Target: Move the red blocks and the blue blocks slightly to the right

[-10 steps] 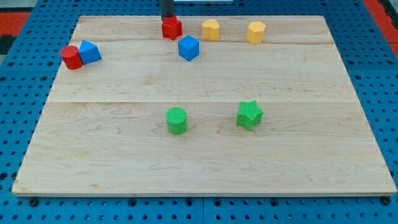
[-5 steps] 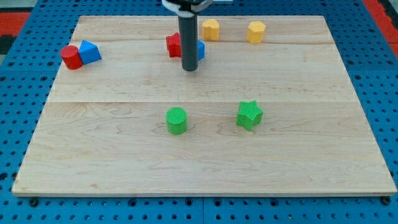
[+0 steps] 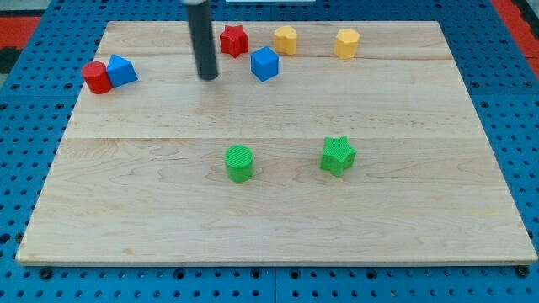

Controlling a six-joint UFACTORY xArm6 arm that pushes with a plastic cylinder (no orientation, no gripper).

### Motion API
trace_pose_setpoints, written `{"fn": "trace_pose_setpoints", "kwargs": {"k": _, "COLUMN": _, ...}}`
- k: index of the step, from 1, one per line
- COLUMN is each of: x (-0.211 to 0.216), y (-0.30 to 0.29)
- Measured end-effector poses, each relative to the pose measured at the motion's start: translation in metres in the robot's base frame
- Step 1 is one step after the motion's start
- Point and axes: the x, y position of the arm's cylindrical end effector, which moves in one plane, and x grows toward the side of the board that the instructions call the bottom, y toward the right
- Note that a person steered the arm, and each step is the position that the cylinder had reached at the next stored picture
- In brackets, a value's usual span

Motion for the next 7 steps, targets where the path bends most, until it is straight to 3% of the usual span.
{"fn": "trace_pose_setpoints", "kwargs": {"k": 1, "x": 0.045, "y": -0.108}}
{"fn": "trace_pose_setpoints", "kwargs": {"k": 2, "x": 0.042, "y": -0.175}}
{"fn": "trace_pose_setpoints", "kwargs": {"k": 3, "x": 0.002, "y": -0.177}}
{"fn": "trace_pose_setpoints", "kwargs": {"k": 5, "x": -0.057, "y": -0.089}}
{"fn": "trace_pose_setpoints", "kwargs": {"k": 6, "x": -0.088, "y": -0.087}}
{"fn": "trace_pose_setpoints", "kwargs": {"k": 7, "x": -0.076, "y": -0.083}}
